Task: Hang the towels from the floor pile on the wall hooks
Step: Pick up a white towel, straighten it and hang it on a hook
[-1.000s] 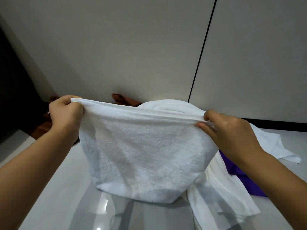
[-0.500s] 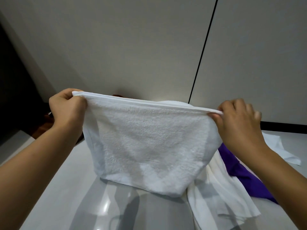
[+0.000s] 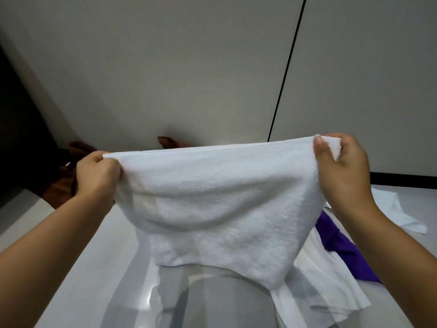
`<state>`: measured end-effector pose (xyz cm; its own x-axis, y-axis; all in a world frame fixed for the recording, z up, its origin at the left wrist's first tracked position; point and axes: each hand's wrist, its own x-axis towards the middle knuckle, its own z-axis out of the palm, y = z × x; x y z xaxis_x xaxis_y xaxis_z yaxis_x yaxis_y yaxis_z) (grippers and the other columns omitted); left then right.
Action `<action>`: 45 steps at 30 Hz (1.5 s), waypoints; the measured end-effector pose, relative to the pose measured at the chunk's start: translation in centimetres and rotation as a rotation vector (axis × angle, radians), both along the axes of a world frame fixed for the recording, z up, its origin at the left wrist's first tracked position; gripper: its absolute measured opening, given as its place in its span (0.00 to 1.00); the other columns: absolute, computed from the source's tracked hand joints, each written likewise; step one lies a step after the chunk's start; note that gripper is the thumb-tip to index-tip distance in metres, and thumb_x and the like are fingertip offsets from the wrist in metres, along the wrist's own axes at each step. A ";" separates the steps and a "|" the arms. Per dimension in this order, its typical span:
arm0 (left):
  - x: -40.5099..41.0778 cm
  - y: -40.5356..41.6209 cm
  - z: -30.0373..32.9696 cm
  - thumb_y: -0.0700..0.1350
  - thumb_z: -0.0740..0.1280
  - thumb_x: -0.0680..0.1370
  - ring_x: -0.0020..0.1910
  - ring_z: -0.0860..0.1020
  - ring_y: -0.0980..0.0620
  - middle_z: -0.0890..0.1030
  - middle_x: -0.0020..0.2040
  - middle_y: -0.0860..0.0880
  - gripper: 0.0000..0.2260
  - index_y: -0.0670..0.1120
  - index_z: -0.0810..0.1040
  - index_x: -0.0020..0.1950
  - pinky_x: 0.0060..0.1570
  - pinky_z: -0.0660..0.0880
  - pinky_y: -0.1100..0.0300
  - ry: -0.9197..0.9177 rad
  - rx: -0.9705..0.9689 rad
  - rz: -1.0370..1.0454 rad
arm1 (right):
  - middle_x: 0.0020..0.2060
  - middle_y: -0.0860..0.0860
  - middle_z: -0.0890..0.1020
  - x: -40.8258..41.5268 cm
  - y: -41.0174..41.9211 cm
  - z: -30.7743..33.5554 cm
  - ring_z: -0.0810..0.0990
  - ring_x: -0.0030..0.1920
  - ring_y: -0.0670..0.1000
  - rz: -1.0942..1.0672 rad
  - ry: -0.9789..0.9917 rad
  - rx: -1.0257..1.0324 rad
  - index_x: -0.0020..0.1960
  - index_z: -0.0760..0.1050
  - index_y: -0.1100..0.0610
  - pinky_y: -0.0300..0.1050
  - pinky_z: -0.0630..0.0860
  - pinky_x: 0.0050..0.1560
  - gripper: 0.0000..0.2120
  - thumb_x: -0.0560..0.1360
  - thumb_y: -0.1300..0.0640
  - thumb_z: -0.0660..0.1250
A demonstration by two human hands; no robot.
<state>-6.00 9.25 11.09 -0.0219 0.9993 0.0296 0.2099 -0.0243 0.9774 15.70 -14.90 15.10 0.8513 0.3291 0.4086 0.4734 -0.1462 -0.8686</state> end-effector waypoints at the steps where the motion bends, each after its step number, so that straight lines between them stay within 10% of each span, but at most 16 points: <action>1: -0.2 0.4 -0.7 0.31 0.56 0.68 0.39 0.69 0.45 0.69 0.32 0.45 0.10 0.43 0.72 0.34 0.41 0.69 0.54 0.065 -0.011 -0.016 | 0.39 0.40 0.73 -0.4 0.0 0.2 0.73 0.40 0.37 0.014 -0.069 -0.010 0.51 0.70 0.54 0.30 0.68 0.41 0.07 0.79 0.51 0.60; 10: -0.5 -1.3 -5.9 0.41 0.66 0.63 0.43 0.72 0.43 0.74 0.42 0.40 0.10 0.39 0.72 0.41 0.44 0.70 0.53 0.476 -0.221 -0.389 | 0.36 0.38 0.77 -4.0 1.3 1.9 0.75 0.40 0.34 0.366 -0.285 -0.102 0.43 0.71 0.46 0.25 0.68 0.41 0.04 0.75 0.48 0.60; 16: 3.9 -7.6 0.6 0.39 0.66 0.69 0.47 0.78 0.55 0.81 0.47 0.50 0.10 0.44 0.80 0.49 0.40 0.73 0.74 0.135 -0.022 -0.902 | 0.38 0.36 0.81 -4.6 1.6 2.7 0.77 0.41 0.35 0.551 -0.131 -0.104 0.41 0.77 0.47 0.25 0.69 0.42 0.05 0.74 0.56 0.67; 21: 6.2 -12.1 3.6 0.42 0.62 0.63 0.41 0.75 0.52 0.76 0.40 0.46 0.15 0.35 0.76 0.44 0.42 0.71 0.60 -0.078 0.022 -1.093 | 0.41 0.43 0.83 -4.9 1.6 2.7 0.79 0.41 0.37 0.636 -0.054 -0.097 0.42 0.80 0.51 0.29 0.74 0.43 0.05 0.72 0.60 0.70; 39: 5.6 -11.4 6.0 0.46 0.63 0.79 0.27 0.65 0.62 0.68 0.28 0.56 0.13 0.44 0.71 0.35 0.26 0.64 0.71 -0.250 0.414 -0.544 | 0.37 0.44 0.84 -4.7 2.1 -2.8 0.82 0.40 0.41 0.703 0.241 -0.256 0.44 0.78 0.54 0.35 0.77 0.40 0.07 0.71 0.50 0.67; 45: 4.1 -8.4 7.1 0.47 0.62 0.80 0.27 0.64 0.62 0.66 0.29 0.55 0.14 0.47 0.68 0.35 0.28 0.63 0.69 -0.294 0.438 -0.357 | 0.36 0.62 0.75 -2.2 1.2 -6.5 0.73 0.37 0.51 0.602 0.209 -0.414 0.43 0.72 0.71 0.43 0.68 0.40 0.24 0.73 0.47 0.66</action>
